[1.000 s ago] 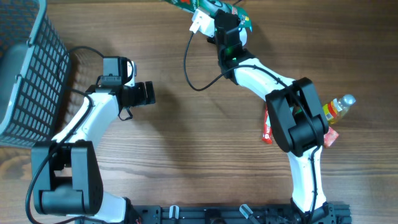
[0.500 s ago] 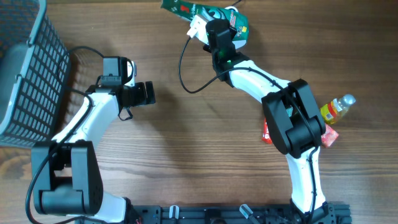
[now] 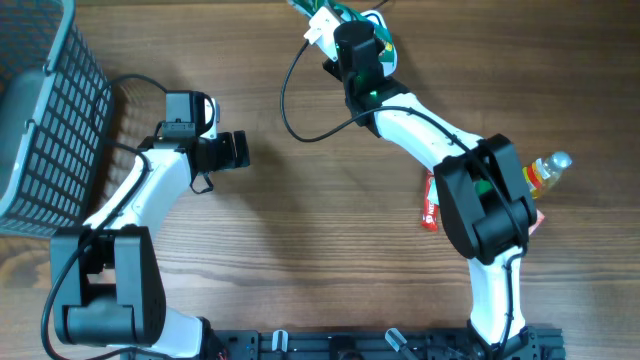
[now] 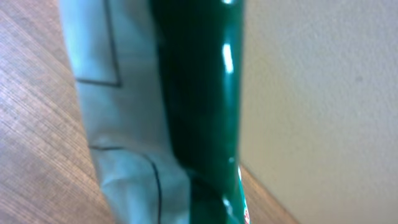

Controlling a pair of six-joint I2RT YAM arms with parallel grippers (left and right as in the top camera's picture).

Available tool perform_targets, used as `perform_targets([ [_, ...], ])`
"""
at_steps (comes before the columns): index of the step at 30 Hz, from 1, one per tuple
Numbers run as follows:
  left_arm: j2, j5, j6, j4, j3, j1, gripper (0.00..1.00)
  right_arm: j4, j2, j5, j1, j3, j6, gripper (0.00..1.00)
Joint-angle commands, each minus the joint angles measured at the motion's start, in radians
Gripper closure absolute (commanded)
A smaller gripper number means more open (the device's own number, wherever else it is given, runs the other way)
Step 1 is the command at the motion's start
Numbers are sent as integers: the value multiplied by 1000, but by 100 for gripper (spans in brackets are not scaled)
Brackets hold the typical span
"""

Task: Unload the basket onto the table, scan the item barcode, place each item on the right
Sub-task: 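Raise the gloves packet with the right gripper to the scanner window, then lower the gloves packet onto the table and open the right gripper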

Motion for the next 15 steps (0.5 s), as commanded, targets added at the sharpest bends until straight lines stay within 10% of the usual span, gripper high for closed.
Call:
perform_targets([
  [1, 11, 9, 15, 4, -4, -3, 0, -109, -143, -75, 0, 11, 72, 96],
  [8, 11, 9, 15, 4, -4, -3, 0, -729, -362, -366, -30, 11, 377, 94],
  [15, 11, 9, 15, 4, -4, -3, 0, -1309, -369, -590, -37, -77, 244, 80],
])
